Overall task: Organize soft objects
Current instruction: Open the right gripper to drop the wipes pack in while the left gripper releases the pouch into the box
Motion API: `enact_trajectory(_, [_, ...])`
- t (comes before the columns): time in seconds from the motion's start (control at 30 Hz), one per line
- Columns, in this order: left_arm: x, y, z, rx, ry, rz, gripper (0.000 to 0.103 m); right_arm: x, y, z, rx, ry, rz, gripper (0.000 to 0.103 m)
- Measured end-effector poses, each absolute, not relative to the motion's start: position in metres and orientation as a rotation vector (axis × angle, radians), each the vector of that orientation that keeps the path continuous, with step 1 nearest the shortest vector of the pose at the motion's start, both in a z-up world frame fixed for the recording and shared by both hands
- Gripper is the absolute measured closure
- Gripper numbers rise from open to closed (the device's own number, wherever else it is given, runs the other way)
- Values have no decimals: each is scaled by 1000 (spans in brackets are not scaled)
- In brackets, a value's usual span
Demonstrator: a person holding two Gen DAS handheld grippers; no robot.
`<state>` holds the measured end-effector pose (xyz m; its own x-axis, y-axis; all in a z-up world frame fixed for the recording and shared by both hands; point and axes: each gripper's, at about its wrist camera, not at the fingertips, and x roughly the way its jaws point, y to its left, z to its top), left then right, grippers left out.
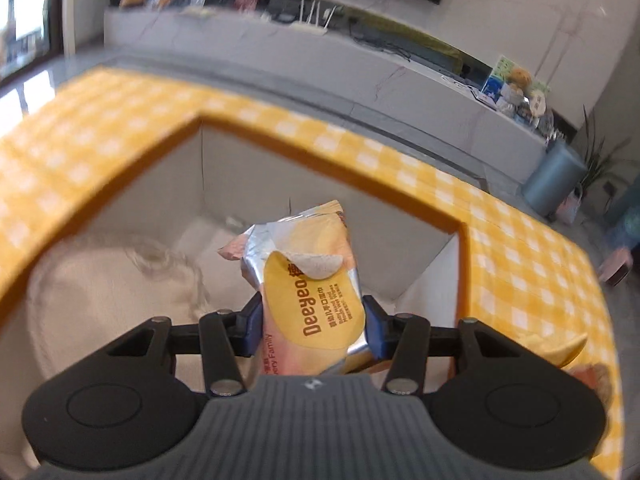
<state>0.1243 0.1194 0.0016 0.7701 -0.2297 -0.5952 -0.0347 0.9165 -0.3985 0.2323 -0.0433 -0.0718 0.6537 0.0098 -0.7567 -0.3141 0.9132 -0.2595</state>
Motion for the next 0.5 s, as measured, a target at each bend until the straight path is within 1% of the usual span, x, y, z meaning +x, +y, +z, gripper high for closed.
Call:
enact_trajectory(0.1, [123,120,2,-405,683,-111,39,234,-43,-79,-422,856,172,51])
enact_trajectory(0.13, [124,120,2,-406,681,-109,39,235,-44,-80,-418,866,179,48])
enact_trajectory(0.2, [123,120,3,-408,678,-102,39,232,-45,-75,-402,859,206,36])
enact_trajectory(0.23, [123,119,4,-405,674,-104,39,228,-45,-71,-405,837,212,21])
enact_trajectory(0.27, [123,118,5,-402,672,-108,39,224,-41,-67,-412,804,216,14])
enact_trajectory(0.4, [121,113,9,-389,661,-122,39,201,-43,-46,-425,687,293,13])
enact_trajectory(0.5, [122,109,9,-364,661,-124,39,186,-56,-31,-401,642,292,9])
